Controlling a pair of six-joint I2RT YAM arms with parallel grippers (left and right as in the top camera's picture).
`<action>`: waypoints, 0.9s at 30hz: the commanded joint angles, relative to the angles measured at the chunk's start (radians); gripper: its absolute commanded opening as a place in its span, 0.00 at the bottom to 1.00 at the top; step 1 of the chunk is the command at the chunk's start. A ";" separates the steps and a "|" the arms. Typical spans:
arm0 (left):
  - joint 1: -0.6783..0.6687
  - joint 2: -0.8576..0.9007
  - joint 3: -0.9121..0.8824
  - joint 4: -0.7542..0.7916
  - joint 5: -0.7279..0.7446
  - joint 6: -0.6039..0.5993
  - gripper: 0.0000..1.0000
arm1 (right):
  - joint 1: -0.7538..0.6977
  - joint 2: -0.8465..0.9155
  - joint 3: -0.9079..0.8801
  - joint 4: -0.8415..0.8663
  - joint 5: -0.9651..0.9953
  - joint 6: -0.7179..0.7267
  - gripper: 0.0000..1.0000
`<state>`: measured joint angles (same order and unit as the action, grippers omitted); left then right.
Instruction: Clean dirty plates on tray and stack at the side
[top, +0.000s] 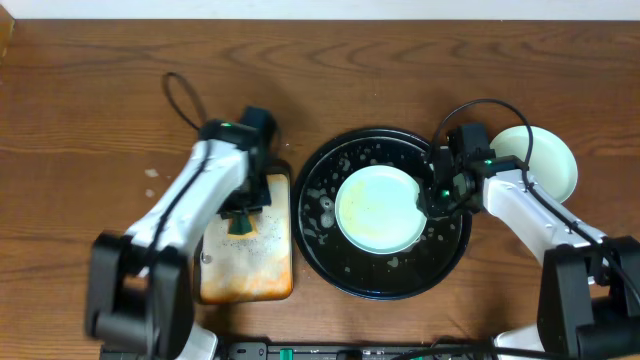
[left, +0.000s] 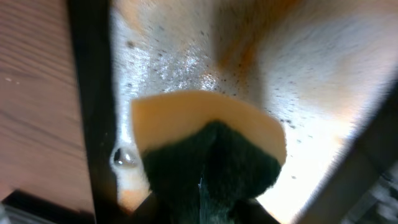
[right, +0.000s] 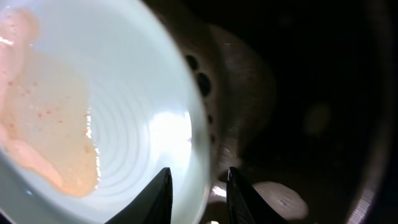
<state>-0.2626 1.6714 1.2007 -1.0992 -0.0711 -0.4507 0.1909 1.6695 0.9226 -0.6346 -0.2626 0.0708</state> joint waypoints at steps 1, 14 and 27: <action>0.052 -0.173 0.003 0.002 0.113 0.066 0.42 | -0.006 0.018 0.005 0.007 -0.063 -0.032 0.27; 0.034 -0.360 -0.002 -0.066 0.116 0.084 0.62 | -0.006 0.035 0.008 0.040 0.090 0.022 0.01; 0.034 -0.360 -0.002 -0.069 0.116 0.084 0.83 | 0.224 -0.330 0.015 -0.003 0.653 0.033 0.01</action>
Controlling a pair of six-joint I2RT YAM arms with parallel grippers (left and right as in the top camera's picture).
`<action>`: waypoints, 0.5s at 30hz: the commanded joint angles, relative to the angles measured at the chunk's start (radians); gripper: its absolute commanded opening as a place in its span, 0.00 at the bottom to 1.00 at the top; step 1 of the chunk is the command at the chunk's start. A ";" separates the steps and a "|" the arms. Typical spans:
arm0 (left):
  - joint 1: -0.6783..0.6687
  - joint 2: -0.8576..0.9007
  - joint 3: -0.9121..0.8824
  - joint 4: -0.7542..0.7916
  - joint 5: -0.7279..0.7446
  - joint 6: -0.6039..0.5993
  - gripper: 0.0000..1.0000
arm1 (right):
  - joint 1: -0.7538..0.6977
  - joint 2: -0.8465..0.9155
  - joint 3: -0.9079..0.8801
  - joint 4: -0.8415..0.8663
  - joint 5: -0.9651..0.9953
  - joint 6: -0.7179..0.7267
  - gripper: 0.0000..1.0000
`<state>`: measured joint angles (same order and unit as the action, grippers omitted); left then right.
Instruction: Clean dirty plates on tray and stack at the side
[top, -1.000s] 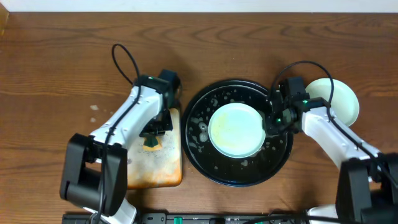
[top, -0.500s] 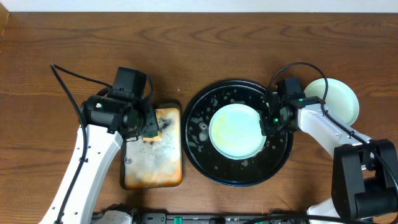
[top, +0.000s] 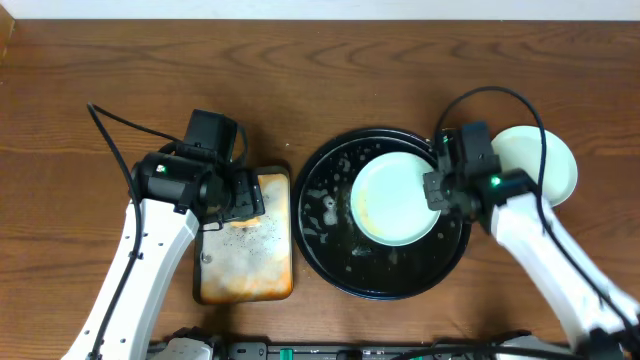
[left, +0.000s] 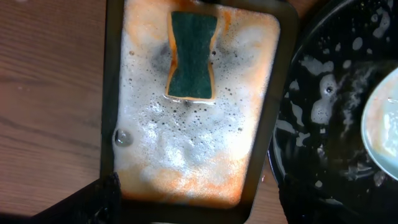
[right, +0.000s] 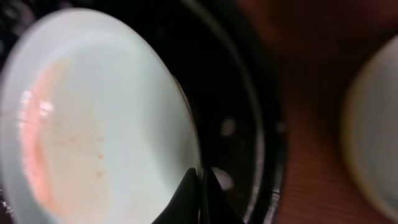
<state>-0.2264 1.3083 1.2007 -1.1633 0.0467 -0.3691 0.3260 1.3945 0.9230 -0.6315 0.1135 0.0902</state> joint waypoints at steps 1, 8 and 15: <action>-0.002 0.003 -0.002 -0.005 -0.002 0.002 0.83 | 0.119 -0.066 0.015 -0.006 0.330 0.013 0.01; -0.002 0.003 -0.002 -0.005 -0.002 0.002 0.87 | 0.359 -0.088 0.015 -0.006 0.766 -0.003 0.01; -0.002 0.003 -0.002 -0.005 -0.002 0.002 0.88 | 0.536 -0.087 0.015 0.046 0.964 -0.078 0.01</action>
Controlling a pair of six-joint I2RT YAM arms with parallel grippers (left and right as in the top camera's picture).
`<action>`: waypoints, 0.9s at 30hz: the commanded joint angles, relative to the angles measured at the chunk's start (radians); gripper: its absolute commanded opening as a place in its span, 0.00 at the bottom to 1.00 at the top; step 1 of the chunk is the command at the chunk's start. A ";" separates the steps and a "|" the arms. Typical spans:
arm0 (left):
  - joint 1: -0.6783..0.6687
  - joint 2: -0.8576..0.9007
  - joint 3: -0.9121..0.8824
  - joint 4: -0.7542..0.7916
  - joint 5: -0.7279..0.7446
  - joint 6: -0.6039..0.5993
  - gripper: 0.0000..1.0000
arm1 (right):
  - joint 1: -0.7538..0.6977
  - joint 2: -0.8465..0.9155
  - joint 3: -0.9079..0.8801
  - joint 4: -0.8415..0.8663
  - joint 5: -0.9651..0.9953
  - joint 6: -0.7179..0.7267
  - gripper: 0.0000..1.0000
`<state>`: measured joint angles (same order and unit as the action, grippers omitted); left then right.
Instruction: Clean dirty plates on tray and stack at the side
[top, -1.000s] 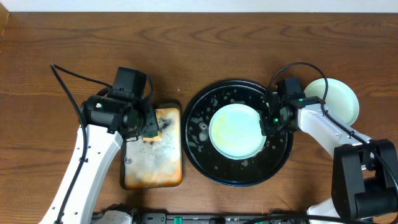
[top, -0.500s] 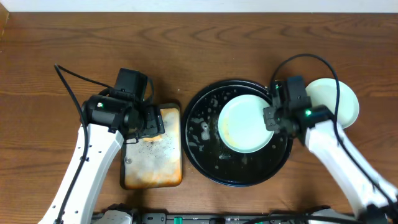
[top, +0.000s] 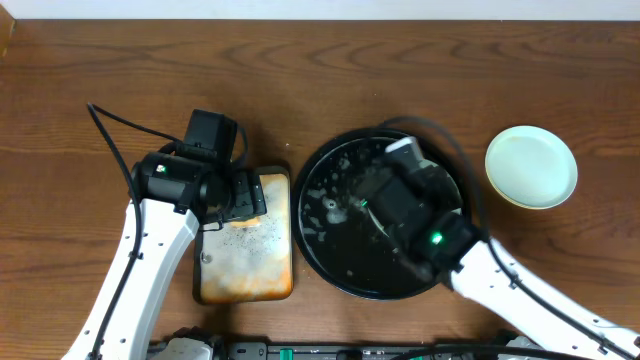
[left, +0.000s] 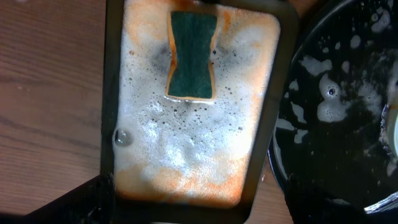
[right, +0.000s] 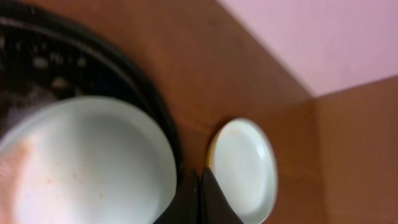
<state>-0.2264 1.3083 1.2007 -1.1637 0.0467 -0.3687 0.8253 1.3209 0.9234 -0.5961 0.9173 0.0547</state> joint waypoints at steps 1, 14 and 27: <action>-0.002 0.003 -0.002 -0.004 -0.002 0.002 0.88 | 0.040 -0.014 0.014 0.012 0.160 -0.042 0.01; -0.002 0.003 -0.002 -0.004 -0.002 0.002 0.88 | -0.341 0.011 0.014 -0.051 -0.850 0.109 0.10; -0.002 0.003 -0.002 -0.004 -0.002 0.002 0.88 | -0.537 0.246 0.013 -0.183 -0.922 0.222 0.06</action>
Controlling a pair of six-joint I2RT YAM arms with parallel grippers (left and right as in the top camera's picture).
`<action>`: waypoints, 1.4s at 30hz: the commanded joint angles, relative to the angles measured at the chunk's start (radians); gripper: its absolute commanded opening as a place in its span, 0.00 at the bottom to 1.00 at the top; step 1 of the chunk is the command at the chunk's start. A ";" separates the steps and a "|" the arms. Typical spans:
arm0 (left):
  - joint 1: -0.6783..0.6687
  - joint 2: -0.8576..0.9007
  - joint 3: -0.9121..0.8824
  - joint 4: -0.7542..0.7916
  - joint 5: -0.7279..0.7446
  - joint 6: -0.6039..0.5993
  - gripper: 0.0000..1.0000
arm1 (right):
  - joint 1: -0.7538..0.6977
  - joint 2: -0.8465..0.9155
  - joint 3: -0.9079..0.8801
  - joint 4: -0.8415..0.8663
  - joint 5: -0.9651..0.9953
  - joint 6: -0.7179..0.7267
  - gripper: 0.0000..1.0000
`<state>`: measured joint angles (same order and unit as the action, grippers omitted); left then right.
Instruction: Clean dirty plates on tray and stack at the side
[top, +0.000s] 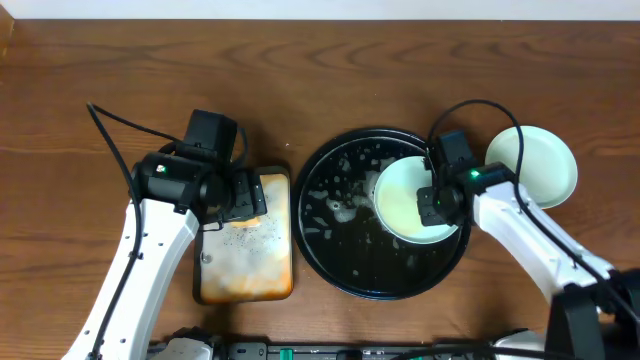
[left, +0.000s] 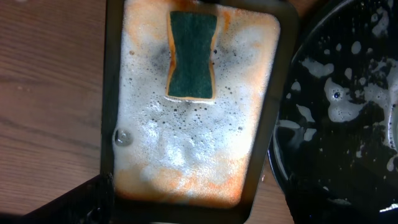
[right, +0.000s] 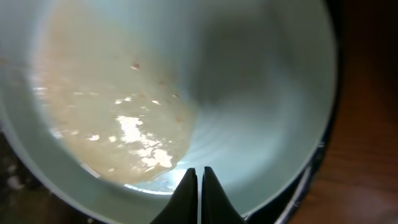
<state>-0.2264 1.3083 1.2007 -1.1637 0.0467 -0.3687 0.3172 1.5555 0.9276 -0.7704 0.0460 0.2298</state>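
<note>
A pale green plate (top: 403, 198) smeared with orange-beige residue (right: 112, 93) sits in the right half of the round black tray (top: 335, 250). My right gripper (right: 199, 182) is shut on the plate's right rim, its fingers all but touching; in the overhead view the right gripper (top: 434, 198) is over that rim. A green-and-yellow sponge (left: 191, 55) lies in the soapy rectangular tray (left: 186, 155). Above that tray my left gripper (left: 198, 204) hangs open and holds nothing.
A clean pale green plate (top: 535, 165) rests on the wooden table to the right of the black tray. Foam and water blobs (left: 339, 106) dot the black tray's floor. The soapy tray (top: 245, 268) stands just left of it.
My right arm stood high and blurred across the black tray; now it is low at the tray's right side with the dirty plate in its grip. The left arm and sponge are unchanged.
At first my left gripper held the sponge in the soapy tray and my right gripper stood open around the plate's rim. Then the sponge lay loose under the open left gripper, and the right was shut on the rim. It still holds the plate, now further right.
</note>
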 joint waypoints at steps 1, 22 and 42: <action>-0.002 0.003 -0.002 -0.004 -0.002 0.002 0.88 | -0.041 0.012 0.009 -0.011 -0.059 0.047 0.06; -0.002 0.004 -0.002 0.130 -0.005 0.002 0.89 | -0.414 0.005 0.006 -0.035 -0.285 -0.079 0.25; -0.002 0.004 -0.002 0.134 -0.005 0.002 0.89 | -0.348 0.089 -0.042 0.076 -0.280 0.001 0.06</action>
<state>-0.2264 1.3083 1.2007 -1.0283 0.0467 -0.3687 -0.0402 1.6398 0.8902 -0.7025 -0.2386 0.2073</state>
